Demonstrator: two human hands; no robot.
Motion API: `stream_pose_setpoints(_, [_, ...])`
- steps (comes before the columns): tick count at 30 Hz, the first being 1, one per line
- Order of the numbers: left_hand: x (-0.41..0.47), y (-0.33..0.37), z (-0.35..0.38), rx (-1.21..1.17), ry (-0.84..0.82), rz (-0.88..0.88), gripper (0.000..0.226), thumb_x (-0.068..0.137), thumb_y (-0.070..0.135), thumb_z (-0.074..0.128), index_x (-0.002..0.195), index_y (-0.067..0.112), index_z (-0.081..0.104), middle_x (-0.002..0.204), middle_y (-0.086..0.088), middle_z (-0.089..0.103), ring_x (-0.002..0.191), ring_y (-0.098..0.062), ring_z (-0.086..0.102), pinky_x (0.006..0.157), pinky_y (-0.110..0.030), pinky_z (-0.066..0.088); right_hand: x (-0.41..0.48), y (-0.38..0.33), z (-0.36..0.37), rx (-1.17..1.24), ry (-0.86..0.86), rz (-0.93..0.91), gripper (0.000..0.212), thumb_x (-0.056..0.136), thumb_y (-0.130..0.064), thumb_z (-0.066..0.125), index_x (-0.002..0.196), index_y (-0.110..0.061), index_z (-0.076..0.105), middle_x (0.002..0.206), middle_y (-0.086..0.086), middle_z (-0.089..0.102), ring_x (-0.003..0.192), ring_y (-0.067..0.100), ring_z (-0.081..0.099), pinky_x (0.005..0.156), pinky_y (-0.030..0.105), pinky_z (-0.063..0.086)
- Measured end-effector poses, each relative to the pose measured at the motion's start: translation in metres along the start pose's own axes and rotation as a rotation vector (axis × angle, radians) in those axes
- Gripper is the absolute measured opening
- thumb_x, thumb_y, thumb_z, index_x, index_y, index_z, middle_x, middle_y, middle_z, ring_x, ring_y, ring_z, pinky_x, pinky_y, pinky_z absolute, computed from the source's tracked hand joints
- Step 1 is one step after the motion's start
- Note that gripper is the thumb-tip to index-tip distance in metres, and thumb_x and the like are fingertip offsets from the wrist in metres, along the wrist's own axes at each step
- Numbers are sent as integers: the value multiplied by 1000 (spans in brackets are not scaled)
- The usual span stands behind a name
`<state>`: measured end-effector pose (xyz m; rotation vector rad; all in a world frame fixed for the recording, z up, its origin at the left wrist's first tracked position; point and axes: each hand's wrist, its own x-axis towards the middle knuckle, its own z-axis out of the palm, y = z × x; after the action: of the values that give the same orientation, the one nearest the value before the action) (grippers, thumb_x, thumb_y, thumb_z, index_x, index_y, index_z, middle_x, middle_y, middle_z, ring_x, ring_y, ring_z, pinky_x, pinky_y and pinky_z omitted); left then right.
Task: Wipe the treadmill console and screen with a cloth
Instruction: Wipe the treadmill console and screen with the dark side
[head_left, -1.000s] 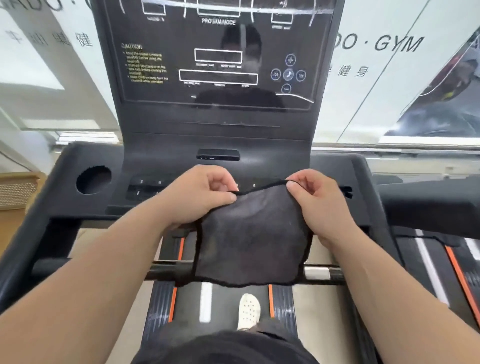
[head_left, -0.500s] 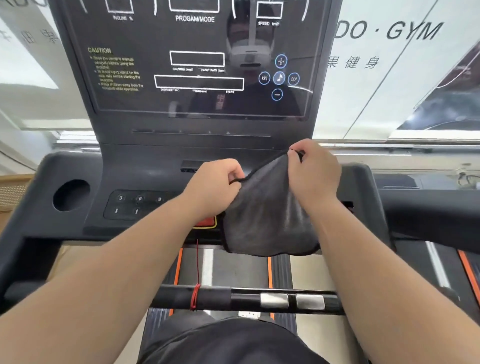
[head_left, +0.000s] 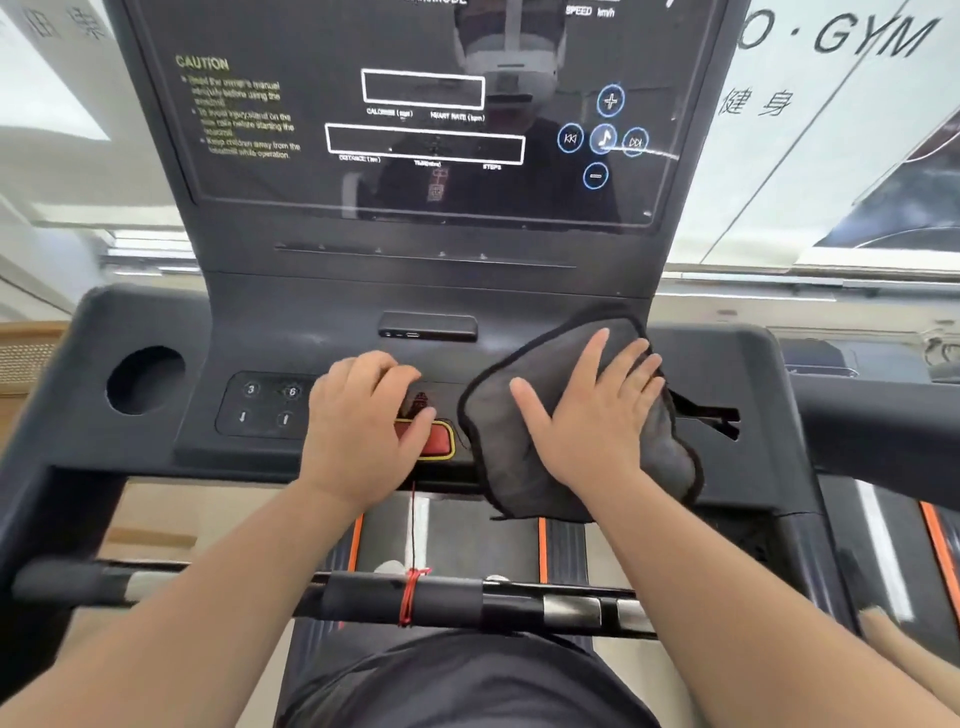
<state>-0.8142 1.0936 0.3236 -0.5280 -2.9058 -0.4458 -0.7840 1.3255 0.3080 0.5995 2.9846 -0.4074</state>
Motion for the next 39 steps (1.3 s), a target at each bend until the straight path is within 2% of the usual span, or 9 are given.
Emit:
stream_pose_setpoints(4, [-6,-6,1,43,0,-28,47,87,48,56,118,14,65,120,-8,59,112,-33,52,92,-45,38,14,-15,5,-90,23,-84,119,83,-93,23,160,-11,-15,162,40,-18,152,56,-15,123,63,-5])
stream_pose_setpoints(10, [-2,-7,7,74,-46,6,53,88,51,50,122,13,63,127,-12,57,120,-37,50,97,-49,36,8,-17,12,-159,-8,-434,77,102,-60,25,164,-20,6,169,29,-8,155,49,-8,126,62,7])
stream_pose_setpoints(14, [-2,-8,14,99,-54,34,56,88,54,49,124,12,62,130,-12,56,122,-37,49,100,-51,36,-17,19,12,-207,-86,-604,66,104,-52,21,165,-27,15,171,21,7,157,46,0,127,60,13])
stream_pose_setpoints(19, [-4,-9,16,124,-43,38,58,86,55,50,123,12,62,131,-12,56,122,-36,48,101,-50,34,-16,65,3,-224,-47,-457,75,102,-58,20,164,-19,10,170,26,8,157,46,2,125,62,17])
stream_pose_setpoints(24, [-4,-8,16,142,-54,39,60,85,56,46,123,12,62,130,-13,57,120,-37,49,100,-50,32,20,40,-4,-205,4,-319,102,92,-82,19,163,-14,-6,167,30,-17,155,46,-17,125,58,-5])
stream_pose_setpoints(28, [-3,-8,17,150,-50,40,61,87,55,43,124,11,62,130,-13,57,119,-38,49,100,-50,33,27,2,-1,-214,-10,-460,101,92,-82,22,164,-16,-1,167,28,-19,154,45,-21,125,59,-7])
stream_pose_setpoints(33, [-4,-8,18,142,-44,34,61,88,55,42,124,11,62,129,-14,58,117,-39,50,99,-50,35,-3,4,8,-221,-118,-761,83,97,-70,29,164,-23,16,173,13,6,159,36,-1,127,59,10])
stream_pose_setpoints(35, [-4,-9,18,142,-43,36,61,88,55,43,124,10,62,128,-14,58,116,-39,51,99,-50,36,-16,29,8,-278,-128,-839,83,94,-67,36,164,-26,17,173,10,11,160,35,4,128,56,10])
stream_pose_setpoints(39, [-3,-11,20,132,-44,41,60,87,54,44,122,10,63,127,-13,59,116,-38,51,99,-51,36,-16,77,-4,-272,-109,-763,97,87,-76,46,164,-25,17,173,13,8,160,34,-1,125,54,11])
